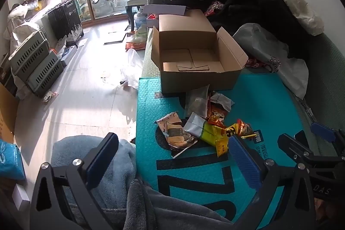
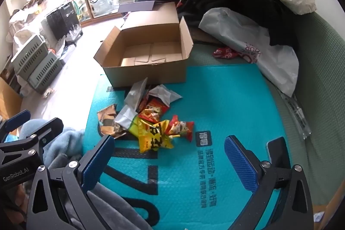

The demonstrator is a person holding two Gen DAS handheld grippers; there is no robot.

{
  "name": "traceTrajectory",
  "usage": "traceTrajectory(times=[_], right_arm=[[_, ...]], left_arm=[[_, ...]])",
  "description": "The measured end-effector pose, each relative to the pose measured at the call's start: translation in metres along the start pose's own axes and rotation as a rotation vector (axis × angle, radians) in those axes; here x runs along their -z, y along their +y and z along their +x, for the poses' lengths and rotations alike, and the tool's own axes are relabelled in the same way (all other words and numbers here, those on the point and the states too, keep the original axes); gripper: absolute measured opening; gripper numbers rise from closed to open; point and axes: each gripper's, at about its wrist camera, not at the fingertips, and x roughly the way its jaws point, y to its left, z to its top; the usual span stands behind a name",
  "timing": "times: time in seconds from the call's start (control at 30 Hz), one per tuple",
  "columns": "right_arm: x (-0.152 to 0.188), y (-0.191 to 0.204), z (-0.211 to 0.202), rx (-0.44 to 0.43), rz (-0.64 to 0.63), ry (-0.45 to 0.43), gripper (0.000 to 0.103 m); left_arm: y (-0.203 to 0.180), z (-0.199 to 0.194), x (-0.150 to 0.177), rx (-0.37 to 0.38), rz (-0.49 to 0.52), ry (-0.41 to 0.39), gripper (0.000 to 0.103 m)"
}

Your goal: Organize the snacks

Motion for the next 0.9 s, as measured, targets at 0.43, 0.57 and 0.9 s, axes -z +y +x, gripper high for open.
traceTrajectory(times=[0.43,0.57,0.9], right_arm=[[-0.0015,0.0019,0.0,-0.002,-0.004,-0.002,0.103],[-0.0013,0.0018,-0.0002,-0.001,-0.005,-0.003,0.103],[-0.0021,-0.0006,-0.0011,0.018,0.009,-0.012,0.103]], left_arm=[[0.0013,0.0004,0.0004,0.007,-0.003,0.004,0.103],[0.0007,0.0001,0.0007,0.013,-0.005,0.003,0.103],[-0.0005,-0.0009,0.0016,0.022,-0.003,0.002,0.103]])
